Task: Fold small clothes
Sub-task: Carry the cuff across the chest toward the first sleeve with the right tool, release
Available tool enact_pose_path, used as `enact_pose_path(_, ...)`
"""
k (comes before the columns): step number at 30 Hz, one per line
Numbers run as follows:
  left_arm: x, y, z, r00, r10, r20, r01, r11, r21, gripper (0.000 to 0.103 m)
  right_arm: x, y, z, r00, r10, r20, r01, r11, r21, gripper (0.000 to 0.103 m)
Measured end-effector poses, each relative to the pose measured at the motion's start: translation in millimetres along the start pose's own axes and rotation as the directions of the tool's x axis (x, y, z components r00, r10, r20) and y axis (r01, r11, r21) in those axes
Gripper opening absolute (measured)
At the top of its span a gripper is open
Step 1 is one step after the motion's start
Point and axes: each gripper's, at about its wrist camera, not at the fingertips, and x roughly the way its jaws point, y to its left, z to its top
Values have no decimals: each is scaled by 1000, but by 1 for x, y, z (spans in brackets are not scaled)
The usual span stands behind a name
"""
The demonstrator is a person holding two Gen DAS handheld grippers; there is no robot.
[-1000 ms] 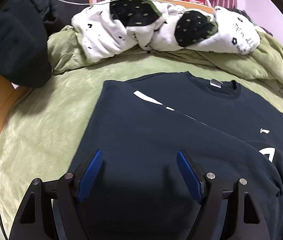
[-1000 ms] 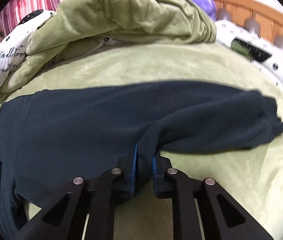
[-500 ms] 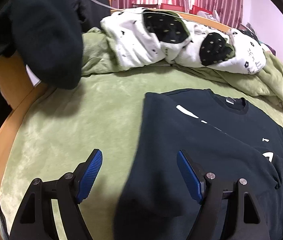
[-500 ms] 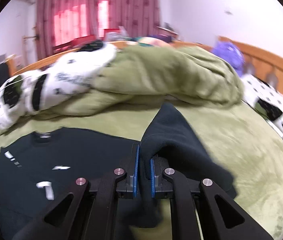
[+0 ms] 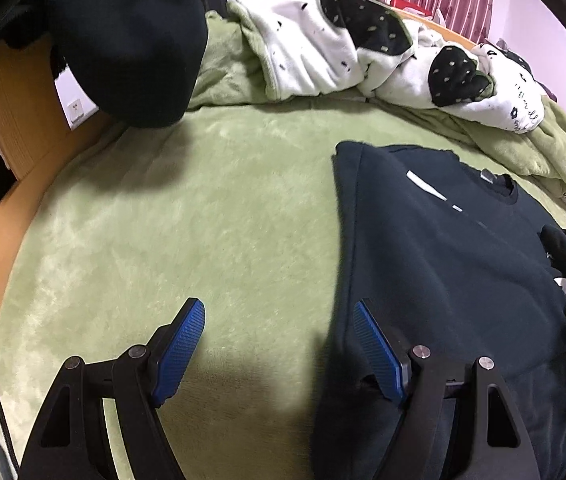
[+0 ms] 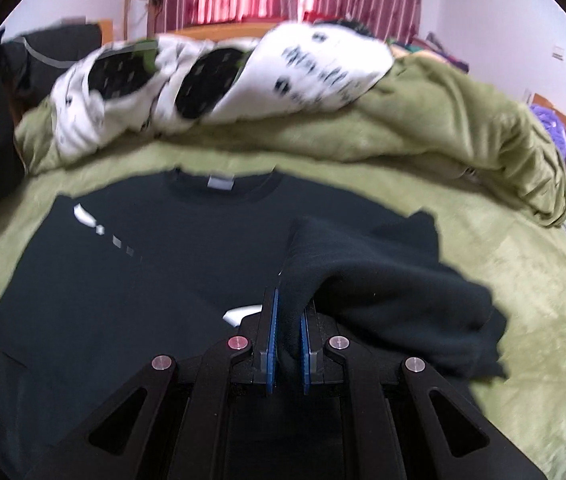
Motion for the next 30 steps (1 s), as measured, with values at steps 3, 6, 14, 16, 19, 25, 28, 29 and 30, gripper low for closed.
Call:
enact_pose_path(3, 6, 5, 1, 1000, -15, -10, 15, 1000, -12, 75, 11, 11, -7, 999, 2, -51, -2, 1000, -17, 19)
enact_pose_path(6, 7, 6, 1, 1000, -26, -6, 26, 1000, -9, 75, 10, 23, -13, 998, 2, -67, -5, 999, -41, 36)
enact_pose_path(14, 1, -4, 3, 999, -37, 5, 37, 999, 5, 75, -21, 34, -32, 996, 55, -71, -62, 992, -110, 39)
enact_pose_path(16, -3, -9, 4, 999, -34, 10, 34, 999, 10, 75, -34, 29, -39, 996, 72, -60, -78, 991, -107, 39)
enact_pose_path(19, -10, -18, 4, 999, -34, 16, 34, 999, 11, 75, -51, 12, -44, 996, 82, -33, -85, 994, -74, 41)
enact_pose_path(25, -26, -40, 5, 999, -22, 35, 21, 1000, 22, 75, -72, -34, -39, 999, 42, 23, -41, 999, -34, 49)
enact_pose_path(28, -35, -55, 5, 999, -11, 46, 9, 999, 42, 75, -78, -63, -36, 999, 27, 40, -27, 1000, 8, 52)
enact_pose_path(29, -38, -60, 5, 999, -7, 53, 4, 999, 46, 75, -79, -71, -36, 999, 21, 45, -22, 1000, 18, 53)
enact_pose_path(30, -40, -65, 5, 998, -8, 57, 6, 999, 46, 75, -81, -81, -36, 999, 14, 52, -16, 999, 29, 55)
